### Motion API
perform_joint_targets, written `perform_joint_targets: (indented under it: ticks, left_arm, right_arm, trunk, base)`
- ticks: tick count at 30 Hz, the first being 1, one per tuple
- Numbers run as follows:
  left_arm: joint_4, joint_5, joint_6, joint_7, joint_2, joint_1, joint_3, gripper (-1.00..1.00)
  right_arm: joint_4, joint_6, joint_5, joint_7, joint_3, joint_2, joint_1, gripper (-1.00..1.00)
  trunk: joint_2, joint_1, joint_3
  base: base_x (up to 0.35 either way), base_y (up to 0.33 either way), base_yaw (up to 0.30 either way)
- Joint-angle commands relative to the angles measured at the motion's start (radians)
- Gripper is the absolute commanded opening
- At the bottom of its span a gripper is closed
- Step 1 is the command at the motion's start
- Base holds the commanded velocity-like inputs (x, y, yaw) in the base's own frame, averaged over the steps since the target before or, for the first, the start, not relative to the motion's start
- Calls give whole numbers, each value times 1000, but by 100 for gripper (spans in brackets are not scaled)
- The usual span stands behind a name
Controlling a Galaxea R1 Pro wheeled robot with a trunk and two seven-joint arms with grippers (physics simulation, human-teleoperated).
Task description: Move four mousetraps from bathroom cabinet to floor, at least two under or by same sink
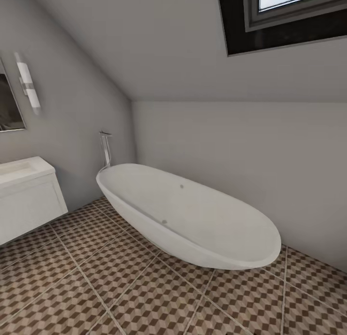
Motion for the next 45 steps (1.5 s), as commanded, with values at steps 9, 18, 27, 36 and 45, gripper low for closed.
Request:
perform_joint_targets:
  ticks: [9, 18, 27, 36, 45]
  left_arm:
    - [51, 4, -5, -3, 0, 0, 3, 100]
    - [57, 4, -5, -4, -1, 0, 2, 100]
    - [66, 4, -5, -4, -10, 0, 2, 100]
    - [76, 4, -5, -4, -11, 1, 2, 100]
    - [77, 4, -5, -4, -11, 0, 2, 100]
  right_arm:
    - [37, -79, 14, -7, 1, 3, -1, 100]
    - [41, -83, 15, -7, 2, 6, -1, 100]
    - [48, -83, 15, -7, 2, 7, -1, 100]
    - [58, -84, 15, -7, 1, 7, -1, 100]
    - [60, -84, 15, -7, 1, 6, -1, 100]
  trunk:
    - [0, 0, -1]
    - [0, 0, -1]
    - [0, 0, -1]
    - [0, 0, -1]
    - [0, 0, -1]
  base:
    - [0, 0, 0]
    - [0, 0, 0]
    - [0, 0, 0]
    - [0, 0, 0]
    - [0, 0, 0]
